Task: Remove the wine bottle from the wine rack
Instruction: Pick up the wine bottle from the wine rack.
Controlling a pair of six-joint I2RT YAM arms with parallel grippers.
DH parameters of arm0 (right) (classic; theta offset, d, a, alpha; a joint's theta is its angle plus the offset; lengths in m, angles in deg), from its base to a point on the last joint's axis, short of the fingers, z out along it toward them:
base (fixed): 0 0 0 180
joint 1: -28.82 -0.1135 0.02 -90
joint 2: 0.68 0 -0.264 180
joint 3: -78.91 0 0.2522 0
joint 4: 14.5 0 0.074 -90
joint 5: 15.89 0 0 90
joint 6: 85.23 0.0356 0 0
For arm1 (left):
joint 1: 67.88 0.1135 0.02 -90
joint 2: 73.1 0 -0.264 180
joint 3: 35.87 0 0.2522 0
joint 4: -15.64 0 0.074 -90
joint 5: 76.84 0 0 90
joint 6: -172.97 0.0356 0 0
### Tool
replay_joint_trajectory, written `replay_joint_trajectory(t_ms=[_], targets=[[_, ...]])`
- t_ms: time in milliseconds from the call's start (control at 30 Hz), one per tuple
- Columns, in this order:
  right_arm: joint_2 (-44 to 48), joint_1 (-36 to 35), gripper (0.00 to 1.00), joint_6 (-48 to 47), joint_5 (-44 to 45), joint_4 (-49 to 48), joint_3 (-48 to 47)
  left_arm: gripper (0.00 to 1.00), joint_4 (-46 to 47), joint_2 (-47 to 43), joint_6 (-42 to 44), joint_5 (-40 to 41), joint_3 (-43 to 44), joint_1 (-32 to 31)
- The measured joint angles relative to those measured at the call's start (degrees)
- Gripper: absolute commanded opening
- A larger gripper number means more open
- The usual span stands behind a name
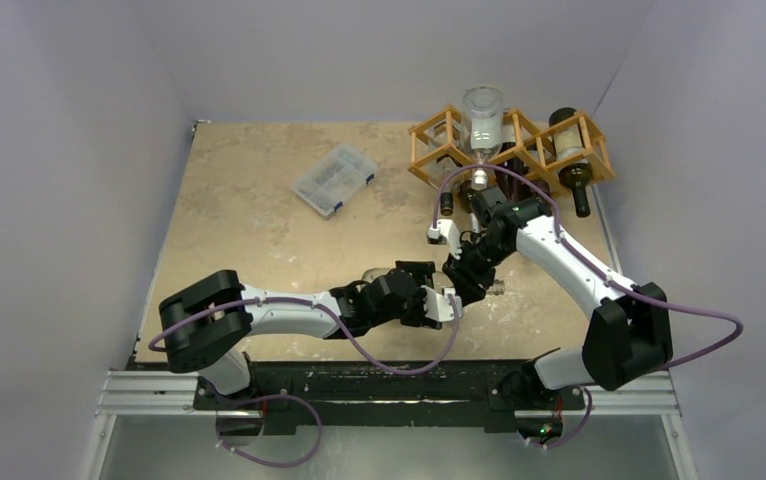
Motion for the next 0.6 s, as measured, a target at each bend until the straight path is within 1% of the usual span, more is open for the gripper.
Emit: replay_joint_trajectory(t_ms=[67, 100, 233, 333, 433, 533, 600], targets=[[-0.07, 0.0, 0.23, 0.0, 0.02, -0.04, 0.0, 0.05, -0.04, 0.04, -0.17, 0.11, 0.0, 0.0], [-0.09, 0.0, 0.27, 0.0, 0.0, -0.07, 0.0, 0.0, -0.09, 0.04, -0.24, 0.2, 0.0, -0.02], [-0.09, 0.0, 0.48, 0.0, 0.04, 0.13, 0.0, 0.0, -0.17, 0.04, -1.22, 0.48, 0.02, -0.26], [-0.09, 0.0, 0.6, 0.13, 0.04, 0.26, 0.0, 0.0, -0.13, 0.04, -1.84, 0.46, 0.02, -0.31], [0.07, 0.11, 0.72, 0.31, -2.75, -0.68, -0.31, 0.0, -0.68, 0.04, -4.83, 0.5, -0.33, -0.24], [0.11, 0.02, 0.8, 0.35, -4.24, -1.27, -0.44, 0.0, -0.74, 0.04, -6.8, 0.79, -0.37, 0.0], [0.15, 0.02, 0.83, 0.31, -4.79, -1.51, -0.44, 0.0, -0.33, 0.04, -7.82, 0.81, -0.57, 0.28]])
